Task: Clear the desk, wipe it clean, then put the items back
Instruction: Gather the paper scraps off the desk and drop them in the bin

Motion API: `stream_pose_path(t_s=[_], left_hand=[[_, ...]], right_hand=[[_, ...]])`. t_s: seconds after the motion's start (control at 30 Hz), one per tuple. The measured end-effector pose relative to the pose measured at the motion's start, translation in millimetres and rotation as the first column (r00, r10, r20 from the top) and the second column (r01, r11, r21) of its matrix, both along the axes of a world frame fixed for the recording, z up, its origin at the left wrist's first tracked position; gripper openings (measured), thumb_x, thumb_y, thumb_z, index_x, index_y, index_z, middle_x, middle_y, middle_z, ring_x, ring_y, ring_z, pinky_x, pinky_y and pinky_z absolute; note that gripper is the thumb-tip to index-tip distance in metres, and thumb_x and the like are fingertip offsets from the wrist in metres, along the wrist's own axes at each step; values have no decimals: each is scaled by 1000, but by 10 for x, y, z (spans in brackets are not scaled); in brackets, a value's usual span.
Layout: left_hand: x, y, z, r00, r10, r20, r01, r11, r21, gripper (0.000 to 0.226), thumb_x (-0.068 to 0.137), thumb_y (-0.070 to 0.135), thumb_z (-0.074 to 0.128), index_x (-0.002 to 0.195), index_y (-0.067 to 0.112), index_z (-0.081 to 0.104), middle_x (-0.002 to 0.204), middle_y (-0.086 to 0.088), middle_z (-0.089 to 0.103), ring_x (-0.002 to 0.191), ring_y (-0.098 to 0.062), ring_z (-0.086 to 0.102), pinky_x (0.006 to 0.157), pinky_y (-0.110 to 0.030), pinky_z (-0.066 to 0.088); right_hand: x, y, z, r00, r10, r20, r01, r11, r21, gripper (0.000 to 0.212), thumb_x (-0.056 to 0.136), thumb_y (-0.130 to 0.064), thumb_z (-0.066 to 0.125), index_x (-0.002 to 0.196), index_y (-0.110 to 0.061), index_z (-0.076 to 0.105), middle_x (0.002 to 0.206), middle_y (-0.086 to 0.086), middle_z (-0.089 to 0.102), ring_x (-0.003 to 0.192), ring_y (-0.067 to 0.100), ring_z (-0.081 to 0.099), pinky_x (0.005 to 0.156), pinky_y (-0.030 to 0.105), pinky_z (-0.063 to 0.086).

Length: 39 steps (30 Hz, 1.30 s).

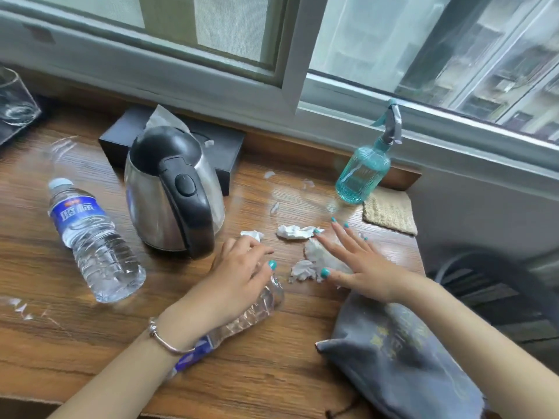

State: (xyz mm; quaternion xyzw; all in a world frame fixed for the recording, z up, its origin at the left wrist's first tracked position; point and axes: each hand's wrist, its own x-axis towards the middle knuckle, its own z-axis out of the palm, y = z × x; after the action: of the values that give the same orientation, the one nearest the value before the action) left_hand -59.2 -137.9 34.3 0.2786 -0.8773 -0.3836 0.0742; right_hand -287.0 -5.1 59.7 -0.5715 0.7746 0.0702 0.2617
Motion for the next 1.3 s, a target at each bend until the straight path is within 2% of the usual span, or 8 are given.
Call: stream_pose_path(t_s=[0.1,0.33,0.53,0.7,0.87,1.07,1.17,1.3], left_hand=[[-168,-73,-2,995,36,88,-33,999,-33,41,101,29,37,142,28,38,124,17,26,121,-8,21,113,-38,26],[-345,-171,-124,938,285,197,-301,952,59,59,95,37,50,147,29,23,142,10,15,130,-12,9,116,-39,16],[-412,-158,-151,926,242,290,-302,936,183,66,96,38,48,150,28,12,145,9,11,139,-16,7,112,-33,18],[-447,-267,-129,960,144,241,-201,952,232,74,93,42,54,151,29,9,147,13,7,143,-13,4,116,-35,15],[-588,-337,-118,952,-115,283,44,969,245,117,62,71,71,149,39,0,140,25,0,133,-2,1,117,-38,18],[-869,-333,-264,962,-139,236,125,990,73,129,60,60,81,150,32,-7,142,18,-4,135,-12,3,114,-33,10],[-925,-392,-372,963,-147,227,138,989,55,128,62,58,81,151,29,-8,147,13,-4,141,-17,0,118,-36,5],[-928,-468,-435,967,-205,152,200,979,50,123,63,50,82,149,39,-6,143,23,2,142,-12,4,119,-45,18]], right_hand=[[-391,-86,-60,979,169,-116,-172,985,-14,86,82,-75,41,141,-56,-19,151,-16,-35,143,11,-31,120,42,-10],[-648,-264,-280,909,357,-216,-372,928,-32,102,77,-85,39,138,-50,-34,153,-10,-36,142,15,-34,113,41,-23],[-522,-520,-454,902,402,-158,-420,901,-110,101,78,-84,36,138,-46,-36,155,-8,-33,143,15,-32,116,44,-20],[-509,-498,-484,907,419,43,-395,882,-257,107,75,-81,48,148,-45,-21,161,-16,-17,146,5,-22,121,45,-10],[-538,-498,-578,899,427,100,-374,865,-333,111,71,-81,53,150,-43,-14,161,-18,-9,148,4,-12,121,41,-7],[-435,-613,-838,925,367,100,-284,841,-460,102,80,-80,37,155,-19,5,162,-7,7,149,5,5,121,39,4],[-431,-643,-891,923,338,184,-194,822,-536,99,81,-71,50,151,-6,26,156,11,32,144,19,28,118,36,24],[-504,-607,-899,907,355,227,-115,728,-676,86,82,-61,61,141,0,45,147,16,44,138,22,39,114,31,32]])
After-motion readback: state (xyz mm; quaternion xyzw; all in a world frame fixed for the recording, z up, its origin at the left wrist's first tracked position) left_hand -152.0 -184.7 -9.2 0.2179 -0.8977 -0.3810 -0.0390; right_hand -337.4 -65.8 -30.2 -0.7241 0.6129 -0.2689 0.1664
